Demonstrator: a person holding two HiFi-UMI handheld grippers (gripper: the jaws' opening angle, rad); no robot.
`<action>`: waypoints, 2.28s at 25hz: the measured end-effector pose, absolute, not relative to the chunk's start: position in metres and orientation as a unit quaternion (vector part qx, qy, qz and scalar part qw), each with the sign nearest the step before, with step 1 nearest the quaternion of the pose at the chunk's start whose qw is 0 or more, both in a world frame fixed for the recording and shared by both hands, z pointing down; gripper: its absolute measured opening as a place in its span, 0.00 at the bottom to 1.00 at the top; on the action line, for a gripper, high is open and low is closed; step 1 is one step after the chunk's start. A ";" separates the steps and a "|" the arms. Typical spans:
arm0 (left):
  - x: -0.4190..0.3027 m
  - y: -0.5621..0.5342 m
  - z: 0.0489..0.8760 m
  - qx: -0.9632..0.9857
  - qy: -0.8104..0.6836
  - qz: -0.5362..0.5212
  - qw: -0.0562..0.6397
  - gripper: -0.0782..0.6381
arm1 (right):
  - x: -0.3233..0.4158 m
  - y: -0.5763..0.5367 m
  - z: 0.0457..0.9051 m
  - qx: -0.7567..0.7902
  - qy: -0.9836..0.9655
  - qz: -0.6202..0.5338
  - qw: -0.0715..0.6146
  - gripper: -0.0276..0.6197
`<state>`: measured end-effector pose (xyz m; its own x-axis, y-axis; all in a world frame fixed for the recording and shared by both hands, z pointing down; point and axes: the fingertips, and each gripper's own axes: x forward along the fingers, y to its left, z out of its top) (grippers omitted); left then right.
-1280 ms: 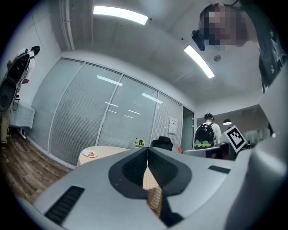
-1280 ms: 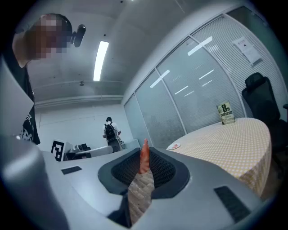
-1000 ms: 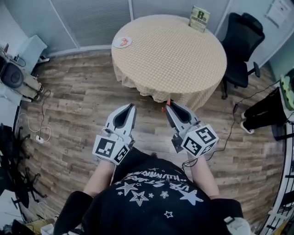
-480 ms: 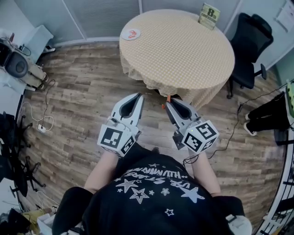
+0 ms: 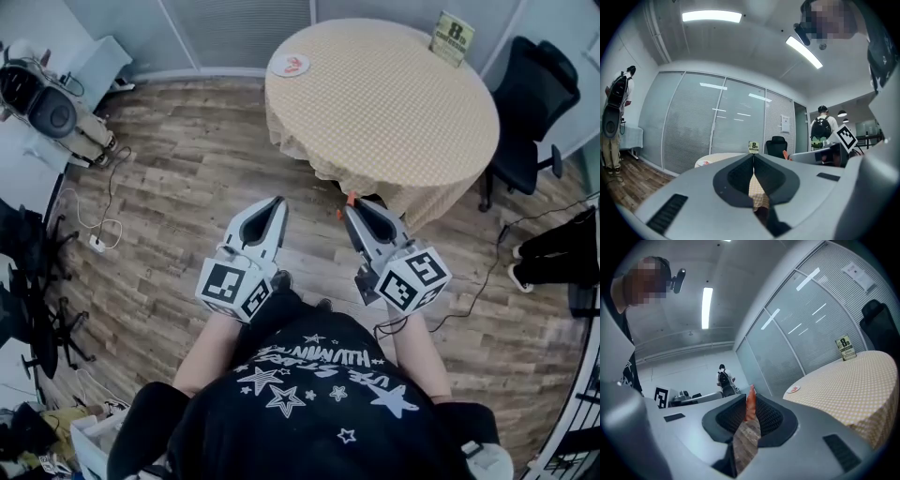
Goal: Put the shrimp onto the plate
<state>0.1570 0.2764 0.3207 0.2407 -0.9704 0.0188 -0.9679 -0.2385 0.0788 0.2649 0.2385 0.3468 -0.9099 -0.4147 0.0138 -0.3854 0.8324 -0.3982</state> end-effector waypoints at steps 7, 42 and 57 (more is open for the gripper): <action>0.156 0.275 0.327 0.790 -0.612 -0.008 0.036 0.12 | 0.258 0.231 0.357 -0.211 0.951 -0.221 0.038 0.15; -0.030 0.093 0.356 0.796 -0.597 -0.049 0.086 0.12 | 0.096 0.056 0.382 -0.261 0.937 -0.230 -0.034 0.15; -0.070 0.069 0.360 0.805 -0.586 -0.039 0.084 0.12 | 0.056 0.032 0.385 -0.274 0.933 -0.226 -0.056 0.15</action>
